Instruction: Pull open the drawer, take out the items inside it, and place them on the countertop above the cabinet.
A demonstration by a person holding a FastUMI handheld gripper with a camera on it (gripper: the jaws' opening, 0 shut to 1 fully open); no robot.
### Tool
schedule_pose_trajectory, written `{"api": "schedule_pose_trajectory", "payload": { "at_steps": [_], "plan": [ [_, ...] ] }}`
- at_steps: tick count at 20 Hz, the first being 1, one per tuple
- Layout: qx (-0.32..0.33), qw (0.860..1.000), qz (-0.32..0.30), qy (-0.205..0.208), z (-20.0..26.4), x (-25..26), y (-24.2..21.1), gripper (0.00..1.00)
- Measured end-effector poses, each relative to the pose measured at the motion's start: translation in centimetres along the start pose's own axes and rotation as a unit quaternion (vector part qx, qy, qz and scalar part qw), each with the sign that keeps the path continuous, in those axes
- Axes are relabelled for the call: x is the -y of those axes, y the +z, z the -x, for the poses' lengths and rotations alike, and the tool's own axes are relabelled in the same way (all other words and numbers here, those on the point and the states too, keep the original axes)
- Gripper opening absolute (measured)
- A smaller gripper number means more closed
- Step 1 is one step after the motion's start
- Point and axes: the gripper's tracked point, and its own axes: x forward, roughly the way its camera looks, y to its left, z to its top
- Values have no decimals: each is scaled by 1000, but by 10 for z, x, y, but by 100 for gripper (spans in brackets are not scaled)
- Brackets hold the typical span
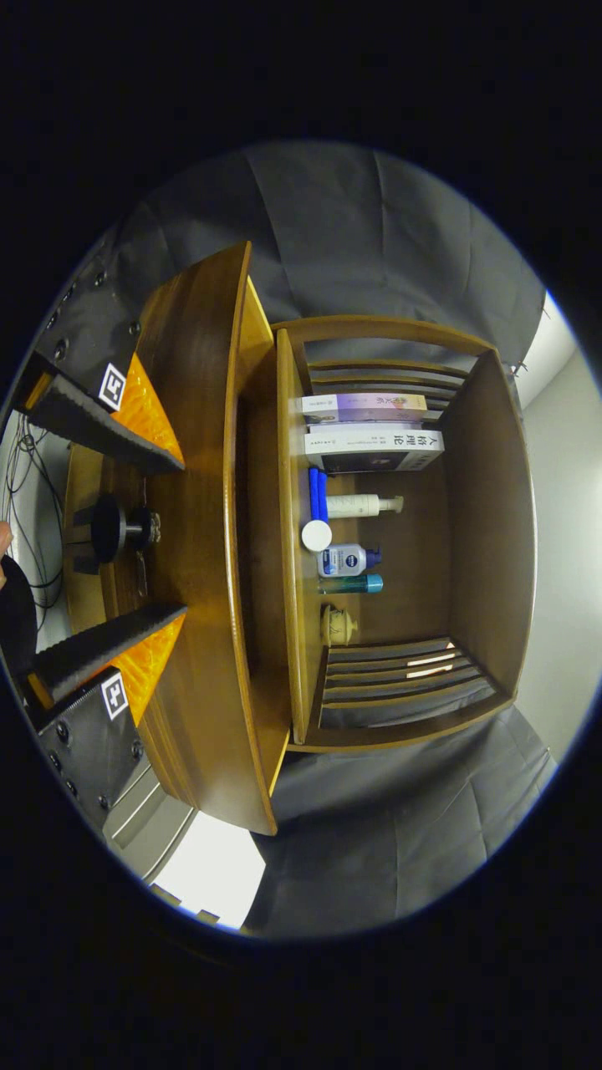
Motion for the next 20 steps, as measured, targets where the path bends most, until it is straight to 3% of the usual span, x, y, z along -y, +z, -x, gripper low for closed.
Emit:
{"api": "schedule_pose_trajectory", "payload": {
  "at_steps": [20],
  "plan": [
    [6,999,33,-19,-87,-5,23,98]
  ]
}}
